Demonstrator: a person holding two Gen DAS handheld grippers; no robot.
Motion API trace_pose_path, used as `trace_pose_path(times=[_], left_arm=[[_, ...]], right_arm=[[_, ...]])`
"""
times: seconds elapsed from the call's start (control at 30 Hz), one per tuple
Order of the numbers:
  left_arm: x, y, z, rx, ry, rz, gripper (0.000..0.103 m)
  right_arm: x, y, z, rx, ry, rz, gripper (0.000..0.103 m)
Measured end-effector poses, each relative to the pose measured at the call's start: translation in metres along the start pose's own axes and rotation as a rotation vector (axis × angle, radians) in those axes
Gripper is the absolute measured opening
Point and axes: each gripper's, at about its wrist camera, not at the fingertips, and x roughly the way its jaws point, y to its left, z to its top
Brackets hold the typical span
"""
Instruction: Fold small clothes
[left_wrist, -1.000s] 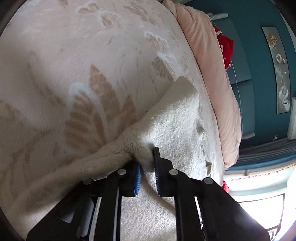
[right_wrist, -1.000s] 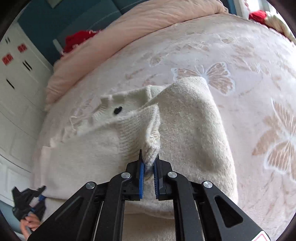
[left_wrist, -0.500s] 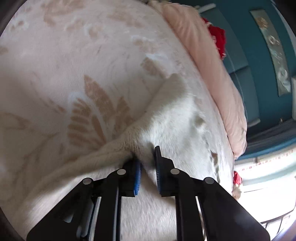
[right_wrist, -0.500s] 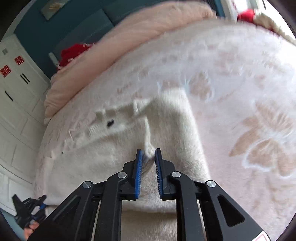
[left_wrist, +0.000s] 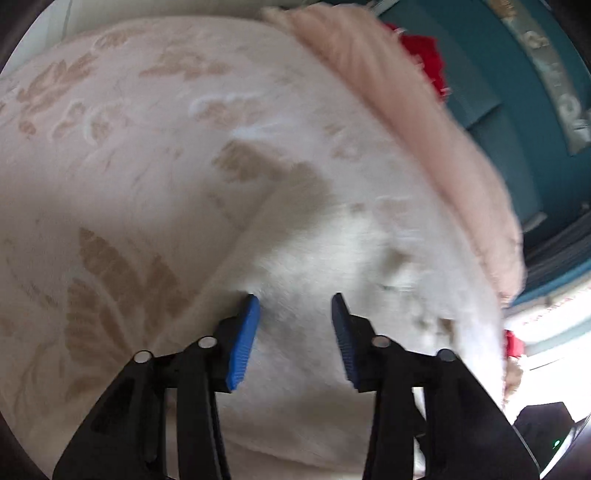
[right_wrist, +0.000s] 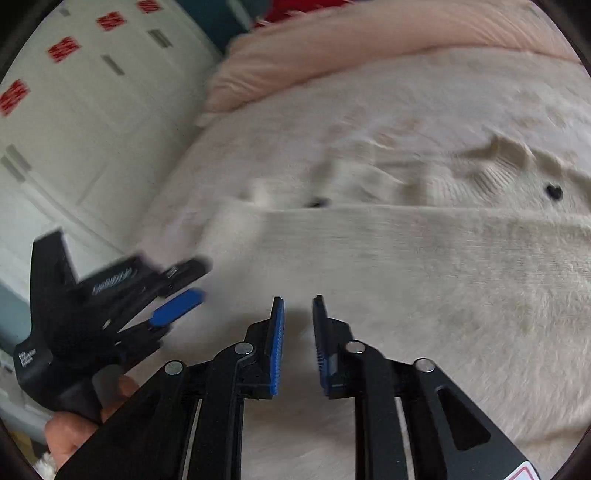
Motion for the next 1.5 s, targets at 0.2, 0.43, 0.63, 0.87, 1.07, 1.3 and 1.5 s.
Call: trace_pose_path(times=[0.2,0.43,0.63,0.87,1.07,1.3,1.5], left_arm=[[0.004,0.017,0.004,0.043,-0.010,-0.063,0.022],[-0.024,0.007,-0.010,0.076,-0.022,-0.057,0.035],[-0.036,0.021,-0.026,0.133,-0.033,-0.002,0.043],[-0.024,0.030,-0.015,0.112,-0.004,0.051,0.023],[-0.034,0.031,-0.018,0.144,-0.010,0.020,0.022],[-0.138,0.103,-0.059,0.093,0.005,0.003,0.059],[-0.194,0.173,-0.136,0.047,0.096,-0.012,0.065]], right_arm=[[-0.078,-0.173,-0.009,0.290,-0.156,-0.130,0.000],[-0.151,-0.180,-0.027,0.254,-0.225,-0.257,0.029],[-0.133,-0.199,-0.042,0.317,-0.154,-0.283,0.024],[-0.160,-0.214,-0.040,0.351,-0.289,-0.338,0.008],[-0.157,-0.204,-0.045,0.311,-0.199,-0.299,0.016],[-0.260,-0.172,-0.152,0.264,-0.172,-0.271,0.050],[-0.286,-0.159,-0.292,0.360,0.041,-0.236,0.051]])
